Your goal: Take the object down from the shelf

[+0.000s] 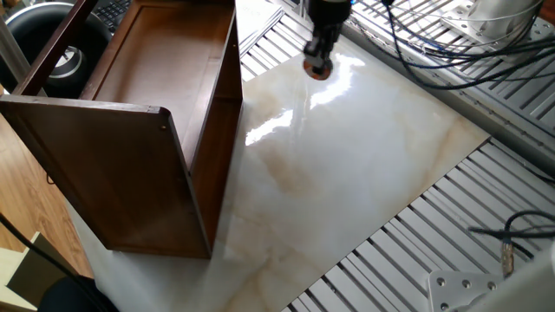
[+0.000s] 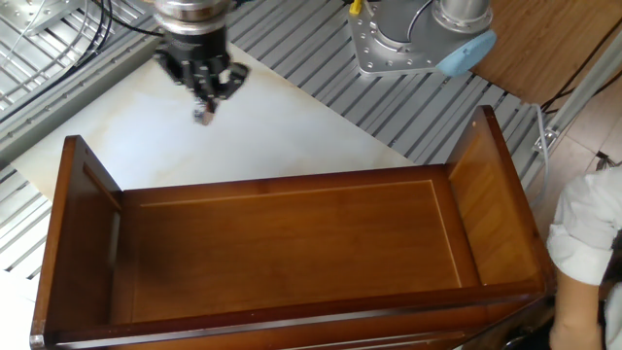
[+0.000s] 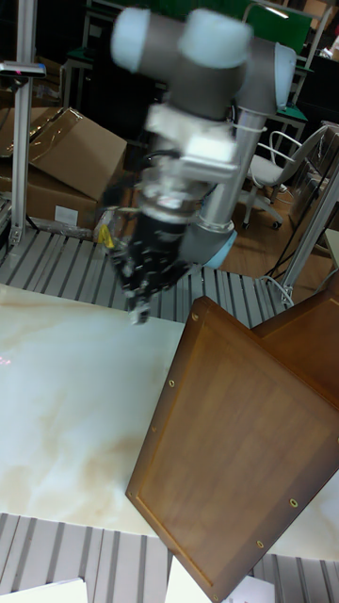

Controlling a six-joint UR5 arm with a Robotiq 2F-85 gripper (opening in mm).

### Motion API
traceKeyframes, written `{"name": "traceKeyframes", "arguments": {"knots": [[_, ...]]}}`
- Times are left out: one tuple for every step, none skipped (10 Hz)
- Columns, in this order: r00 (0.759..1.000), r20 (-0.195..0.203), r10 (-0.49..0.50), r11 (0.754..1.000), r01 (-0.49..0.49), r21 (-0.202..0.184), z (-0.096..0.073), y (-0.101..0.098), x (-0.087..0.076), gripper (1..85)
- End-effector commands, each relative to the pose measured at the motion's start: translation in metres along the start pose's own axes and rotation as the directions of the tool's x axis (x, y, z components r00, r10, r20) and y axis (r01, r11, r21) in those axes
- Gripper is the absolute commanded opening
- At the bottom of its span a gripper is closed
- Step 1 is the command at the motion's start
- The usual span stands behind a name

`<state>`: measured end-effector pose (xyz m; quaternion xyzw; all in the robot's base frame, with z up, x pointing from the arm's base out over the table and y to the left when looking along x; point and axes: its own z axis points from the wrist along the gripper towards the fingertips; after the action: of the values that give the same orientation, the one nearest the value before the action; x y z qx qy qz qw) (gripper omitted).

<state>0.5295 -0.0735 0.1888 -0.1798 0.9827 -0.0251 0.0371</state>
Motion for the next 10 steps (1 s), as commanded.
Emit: {"name": "traceKeyframes", "arguments": {"knots": [[0.998, 0.061, 0.015, 1.000, -0.014, -0.020, 0.028, -0.028, 0.005, 1.3], [0.997, 0.030, 0.072, 0.997, -0.071, -0.037, 0.029, -0.024, 0.013, 1.3], [0.995, 0.034, 0.099, 0.991, -0.095, -0.090, 0.028, -0.010, 0.010, 1.3], [0.992, 0.058, 0.115, 0.981, -0.104, -0.161, 0.029, 0.015, 0.004, 1.3], [0.990, 0.079, 0.115, 0.981, -0.100, -0.167, 0.043, 0.025, 0.004, 1.3], [0.986, 0.093, 0.138, 0.979, -0.122, -0.165, 0.061, 0.033, 0.005, 1.3], [0.984, 0.105, 0.146, 0.981, -0.131, -0.142, 0.070, 0.033, 0.005, 1.3], [0.985, 0.088, 0.150, 0.982, -0.139, -0.126, 0.069, 0.030, 0.009, 1.3], [0.988, 0.054, 0.143, 0.982, -0.135, -0.133, 0.070, 0.033, 0.018, 1.3], [0.992, 0.023, 0.126, 0.979, -0.121, -0.165, 0.069, 0.043, 0.025, 1.3]]}}
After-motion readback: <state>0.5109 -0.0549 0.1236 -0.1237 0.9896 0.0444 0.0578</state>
